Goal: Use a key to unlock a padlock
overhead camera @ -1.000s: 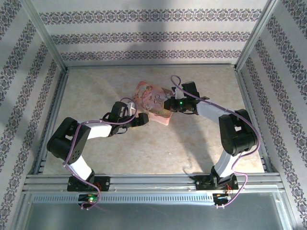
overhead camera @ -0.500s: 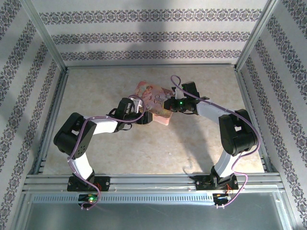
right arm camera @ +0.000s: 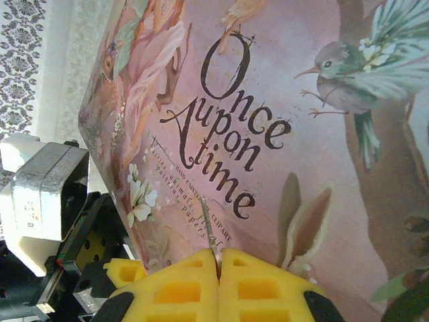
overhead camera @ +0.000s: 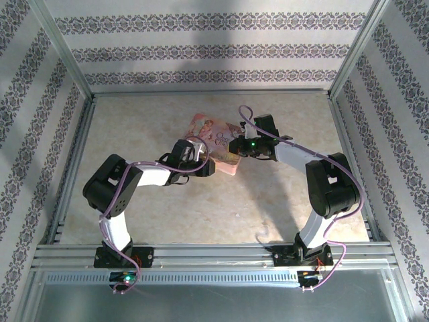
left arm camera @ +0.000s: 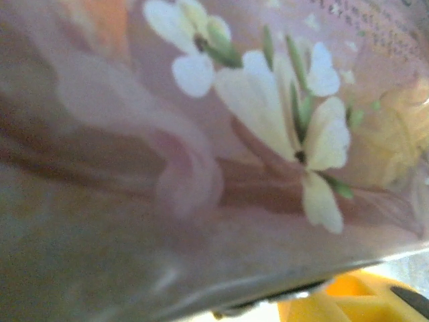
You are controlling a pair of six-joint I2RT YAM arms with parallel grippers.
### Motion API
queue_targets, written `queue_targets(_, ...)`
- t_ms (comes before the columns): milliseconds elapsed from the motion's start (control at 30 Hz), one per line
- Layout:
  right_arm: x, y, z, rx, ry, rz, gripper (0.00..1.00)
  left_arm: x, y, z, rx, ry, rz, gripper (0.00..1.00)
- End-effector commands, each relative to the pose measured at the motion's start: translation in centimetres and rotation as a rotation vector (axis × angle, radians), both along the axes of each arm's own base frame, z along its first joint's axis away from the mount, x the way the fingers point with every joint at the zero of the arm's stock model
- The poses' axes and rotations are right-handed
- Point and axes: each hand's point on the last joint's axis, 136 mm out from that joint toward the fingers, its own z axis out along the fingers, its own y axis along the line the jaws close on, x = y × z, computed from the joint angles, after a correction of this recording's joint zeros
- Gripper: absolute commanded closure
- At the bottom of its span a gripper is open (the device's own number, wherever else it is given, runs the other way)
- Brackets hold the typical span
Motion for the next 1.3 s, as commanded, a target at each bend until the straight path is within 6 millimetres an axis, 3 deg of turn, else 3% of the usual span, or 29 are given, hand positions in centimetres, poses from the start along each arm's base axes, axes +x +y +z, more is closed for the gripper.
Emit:
queue_targets(0,-0.9,0.2,-0.9,-0.013,0.017,0.019,1.0,1.2,-0.6,1.0,-0.029,-0.04,0.049,0.51)
queue_targets(567,-1.2,0.2,-1.1,-0.018,0.018,0.02,1.0,2.2,0.1,1.4,-0.076,-0.059,0.157,0.6)
queue_targets(1267,-1.2,0.2,-1.1,-0.024,0.013,0.016,1.0,2.8,0.8,2.2,-0.093,-0.094,0.215,0.59)
